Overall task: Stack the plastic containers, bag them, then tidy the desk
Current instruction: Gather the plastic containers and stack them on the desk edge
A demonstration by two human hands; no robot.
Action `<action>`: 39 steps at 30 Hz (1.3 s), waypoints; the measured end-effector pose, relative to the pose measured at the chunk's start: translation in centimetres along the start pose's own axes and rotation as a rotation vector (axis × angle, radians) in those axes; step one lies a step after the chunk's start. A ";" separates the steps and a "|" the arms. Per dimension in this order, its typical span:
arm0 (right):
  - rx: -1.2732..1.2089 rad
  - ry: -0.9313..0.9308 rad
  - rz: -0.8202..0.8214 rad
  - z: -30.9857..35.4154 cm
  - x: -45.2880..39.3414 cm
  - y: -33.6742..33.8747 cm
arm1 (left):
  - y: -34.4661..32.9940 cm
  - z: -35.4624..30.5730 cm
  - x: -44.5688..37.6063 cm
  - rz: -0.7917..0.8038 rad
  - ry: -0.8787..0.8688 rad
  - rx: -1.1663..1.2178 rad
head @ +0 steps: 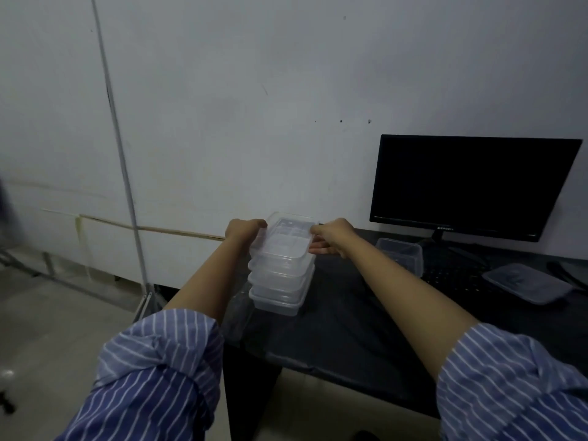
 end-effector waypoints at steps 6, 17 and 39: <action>0.022 -0.031 0.001 -1.3 -0.5 0.3 | -1.0 0.6 -0.4 0.038 0.005 -0.011; 0.081 -0.012 -0.002 -2.0 -1.0 0.6 | -1.3 0.7 -1.3 -0.003 -0.056 -0.122; 0.415 -0.017 -0.404 -6.2 0.6 19.5 | -19.8 -1.7 4.5 0.240 -0.473 -0.115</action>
Point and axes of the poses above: each hand's wrist, its own x-axis away from the middle knuckle, its own y-axis out of the back of the hand, z = x × y, the point moved 3 cm from there along -x, towards the middle knuckle, and after that the axes turned 13 degrees about y, right-handed, at the moved point
